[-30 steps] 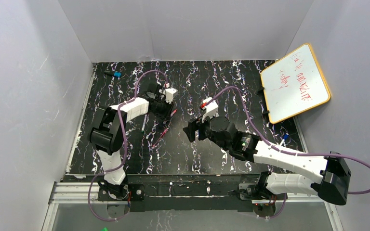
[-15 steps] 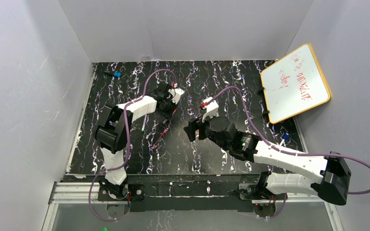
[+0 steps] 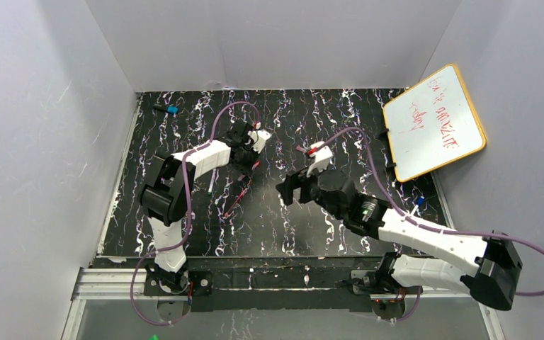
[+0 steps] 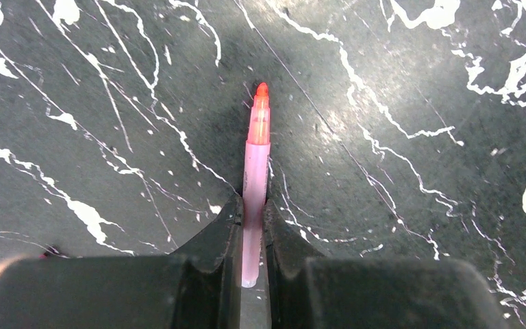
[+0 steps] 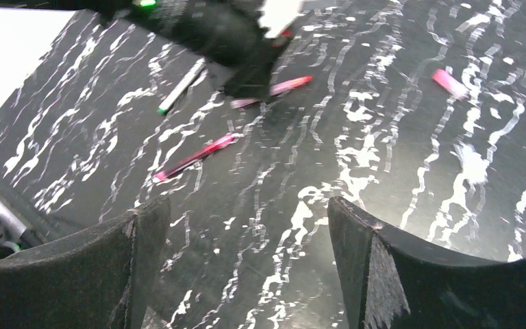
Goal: Insert the pens into the pen caps
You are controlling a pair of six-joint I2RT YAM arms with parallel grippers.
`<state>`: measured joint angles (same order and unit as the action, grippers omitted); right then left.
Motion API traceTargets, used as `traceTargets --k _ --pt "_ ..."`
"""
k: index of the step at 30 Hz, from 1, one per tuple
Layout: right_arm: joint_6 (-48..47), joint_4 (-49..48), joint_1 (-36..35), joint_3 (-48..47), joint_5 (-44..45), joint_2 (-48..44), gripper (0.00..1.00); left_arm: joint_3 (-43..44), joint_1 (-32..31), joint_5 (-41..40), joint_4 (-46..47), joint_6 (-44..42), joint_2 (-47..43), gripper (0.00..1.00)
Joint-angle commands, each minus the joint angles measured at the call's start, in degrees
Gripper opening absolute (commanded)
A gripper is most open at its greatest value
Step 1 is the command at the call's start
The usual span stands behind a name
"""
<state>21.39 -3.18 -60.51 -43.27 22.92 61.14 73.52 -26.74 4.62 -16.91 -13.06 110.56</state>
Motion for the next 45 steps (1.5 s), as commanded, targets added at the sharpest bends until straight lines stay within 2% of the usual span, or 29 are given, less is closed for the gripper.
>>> traceTargets --k 1,5,7,10,16,22,28,41,45 --pt "7.41 -4.47 9.64 4.84 -8.57 -4.85 0.92 -1.04 0.44 6.68 -6.17 0.77 -3.98 0.00" --pt "12.71 -15.65 20.38 10.41 -25.51 -7.42 0.93 -2.96 0.64 16.75 -2.99 2.97 -11.11 0.00" --pt "15.01 -21.29 22.85 11.85 -32.55 -6.55 0.93 -4.59 0.64 24.09 -0.03 4.96 -15.47 0.00" --pt "16.93 -27.37 23.91 11.90 -36.97 -3.27 0.93 -6.24 0.64 30.54 4.23 8.47 -20.12 0.00" --pt "19.39 -35.79 23.98 10.28 -40.00 2.50 0.91 -6.36 0.64 33.54 5.52 10.86 -24.63 0.00" --pt "19.13 -36.21 23.97 8.02 -39.77 5.40 0.88 -7.58 0.64 39.71 7.45 13.94 -26.60 0.00" --pt "19.44 -39.80 23.96 7.40 -40.48 7.09 0.76 -9.00 0.64 43.23 11.41 17.48 -29.42 0.00" --pt "20.60 -44.14 23.99 5.97 -40.15 10.62 0.59 -9.05 0.64 45.71 13.56 20.53 -33.31 0.00" --pt "20.95 -46.04 23.96 5.72 -40.88 11.09 0.57 -10.35 0.64 45.79 13.93 20.53 -33.40 0.00"
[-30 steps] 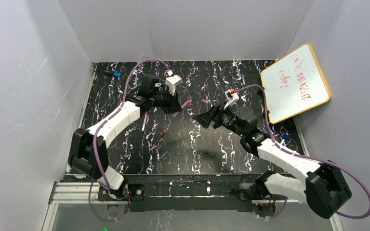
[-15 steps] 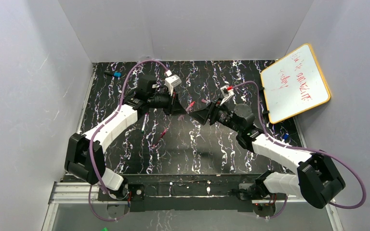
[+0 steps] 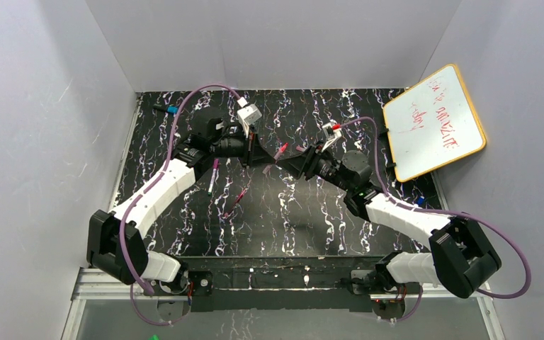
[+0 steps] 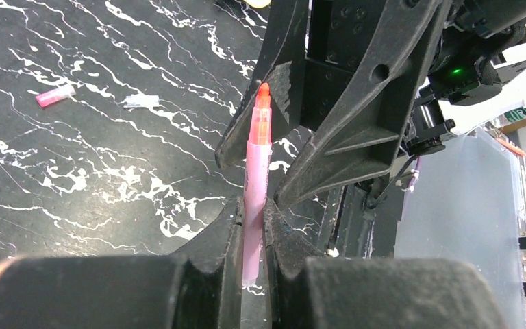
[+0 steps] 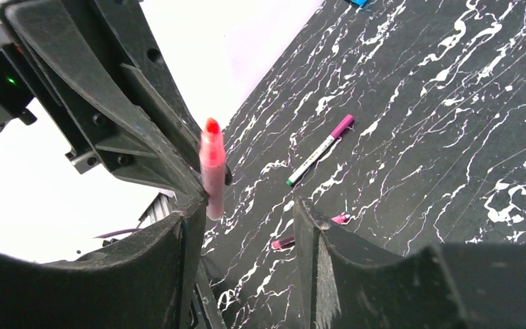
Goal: Insert the pens into the pen caps
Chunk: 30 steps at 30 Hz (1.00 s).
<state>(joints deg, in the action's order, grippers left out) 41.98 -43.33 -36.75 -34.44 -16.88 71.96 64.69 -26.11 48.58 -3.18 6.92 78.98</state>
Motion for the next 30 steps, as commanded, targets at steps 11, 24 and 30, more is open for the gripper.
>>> traceTargets --k 11,24,30 --pt "0.72 -7.97 0.25 -4.73 -3.98 1.78 0.45 -2.65 0.00 1.81 1.83 1.18 -1.80 0.00" --pt "1.81 -8.81 0.22 -5.55 -4.73 4.42 0.01 -3.02 0.00 3.09 2.65 2.45 -2.98 0.04" --pt "2.10 -7.91 0.21 -5.90 -4.14 4.23 0.01 -5.21 -0.04 5.37 2.70 2.34 -2.26 0.31"
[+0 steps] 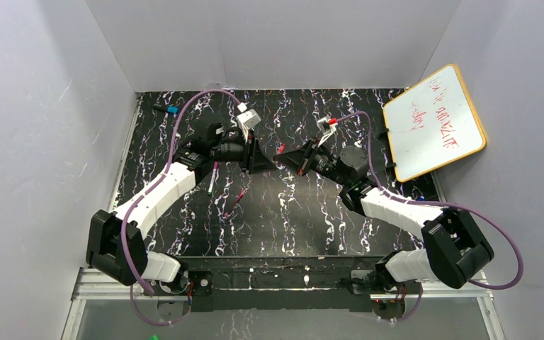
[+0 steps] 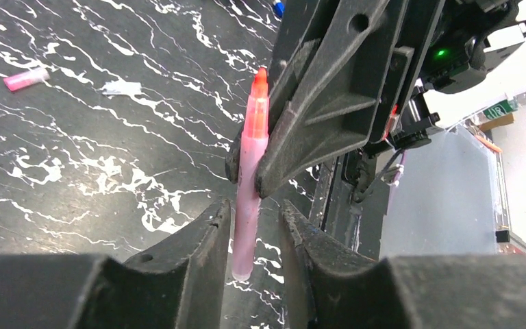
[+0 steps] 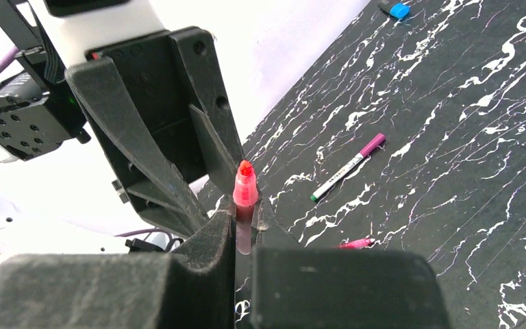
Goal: Insert the pens into the pen caps
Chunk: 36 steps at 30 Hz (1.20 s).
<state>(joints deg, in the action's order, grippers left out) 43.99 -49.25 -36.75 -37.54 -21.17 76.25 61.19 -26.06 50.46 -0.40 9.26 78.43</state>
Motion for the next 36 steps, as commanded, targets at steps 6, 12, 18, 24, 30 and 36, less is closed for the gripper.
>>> traceTargets --k 6,12,18,24,30,36 --pt "0.55 -2.24 0.24 -3.15 -0.35 0.40 0.01 -4.10 -0.30 3.58 -0.04 -0.93 -1.64 0.26" --pt "1.10 -2.34 0.21 -3.24 -0.77 0.91 0.01 -4.39 -0.30 3.15 0.14 -1.35 -1.29 0.25" --pt "1.10 -2.00 0.20 -3.42 -1.98 1.41 0.01 -3.74 -0.37 3.68 2.46 -0.67 -0.68 0.28" --pt "1.19 -2.03 0.25 -3.77 -3.01 2.09 0.01 -3.60 -0.34 4.41 4.00 0.23 0.07 0.17" --pt "0.84 -0.42 0.23 -4.69 -2.94 2.53 0.10 -4.42 -0.39 5.01 4.09 0.25 0.21 0.00" --pt "-3.01 10.00 0.71 -7.13 0.35 1.29 0.64 -4.43 -0.31 -0.81 -2.39 -4.70 -0.19 0.00"
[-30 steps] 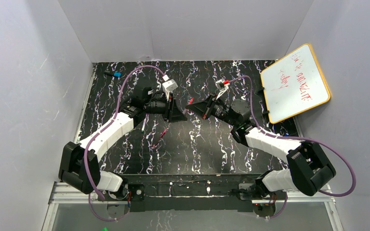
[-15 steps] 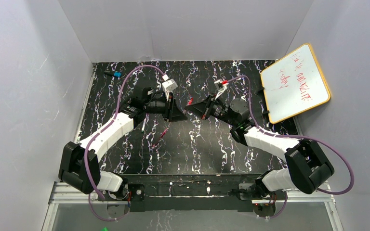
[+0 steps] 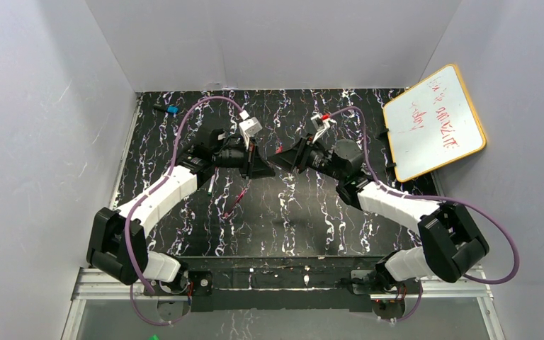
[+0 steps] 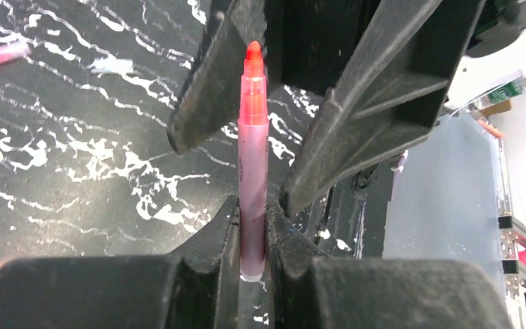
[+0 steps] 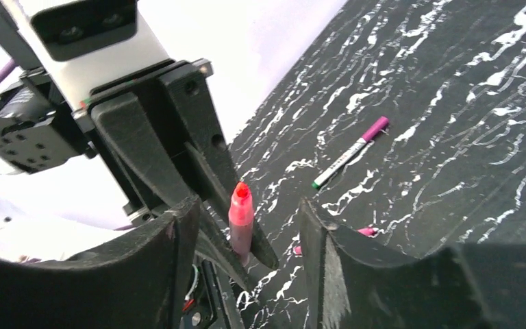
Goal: Insert the pens into the pen caps
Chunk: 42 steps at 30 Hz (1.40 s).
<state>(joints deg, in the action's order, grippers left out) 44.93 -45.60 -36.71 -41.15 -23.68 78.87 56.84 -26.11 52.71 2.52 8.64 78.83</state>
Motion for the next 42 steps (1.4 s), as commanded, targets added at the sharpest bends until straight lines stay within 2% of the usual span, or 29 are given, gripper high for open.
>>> traceTargets --k 1,6,12,15,17,23,26,29,33,35,37,39,42 --pt "-5.93 9.11 1.01 -3.70 4.51 -2.51 0.65 0.08 -0.30 -5.23 -7.32 -5.66 -0.45 0.00" --pt "-13.15 21.28 3.17 -3.44 17.11 -9.81 0.77 -0.96 1.84 -10.50 -9.47 -7.99 1.00 0.00" --pt "-12.27 29.94 6.49 -4.91 27.36 -12.66 0.79 -2.53 6.20 -11.08 -7.80 -7.59 2.86 0.00" --pt "-3.76 41.13 8.59 -10.87 34.32 -8.61 0.79 -3.23 8.09 -10.72 -7.40 -7.66 3.26 0.00" --pt "4.08 48.00 10.57 -14.63 32.77 -5.34 0.79 -4.32 8.80 -10.71 -6.70 -7.53 3.06 0.00" --pt "23.14 46.20 10.57 -20.18 30.71 1.40 0.77 -5.28 9.56 -10.42 -5.92 -7.83 2.82 0.00" --pt "32.39 52.40 10.42 -26.72 32.89 6.35 0.76 -5.02 9.67 -10.42 -5.70 -7.59 2.91 0.00" --pt "43.30 66.79 10.34 -37.76 34.53 13.34 0.77 -4.90 9.69 -10.41 -5.79 -7.68 2.78 0.00" --pt "55.01 95.25 10.43 -62.24 35.99 27.64 0.78 -5.03 9.70 -10.57 -5.68 -7.58 2.35 0.00" --pt "58.10 104.28 10.56 -71.81 35.30 34.19 0.77 -5.00 9.78 -10.56 -5.81 -7.52 2.17 0.00" --pt "60.56 107.66 10.90 -76.42 32.69 38.90 0.77 -5.08 9.79 -10.71 -5.91 -7.58 1.92 0.00" --pt "63.04 107.31 11.33 -76.08 28.32 40.91 0.76 -5.15 9.83 -10.98 -6.02 -7.62 1.62 0.00" --pt "64.91 106.69 11.51 -75.94 26.18 43.12 0.73 -5.36 9.84 -11.67 -6.19 -7.71 1.25 0.00"
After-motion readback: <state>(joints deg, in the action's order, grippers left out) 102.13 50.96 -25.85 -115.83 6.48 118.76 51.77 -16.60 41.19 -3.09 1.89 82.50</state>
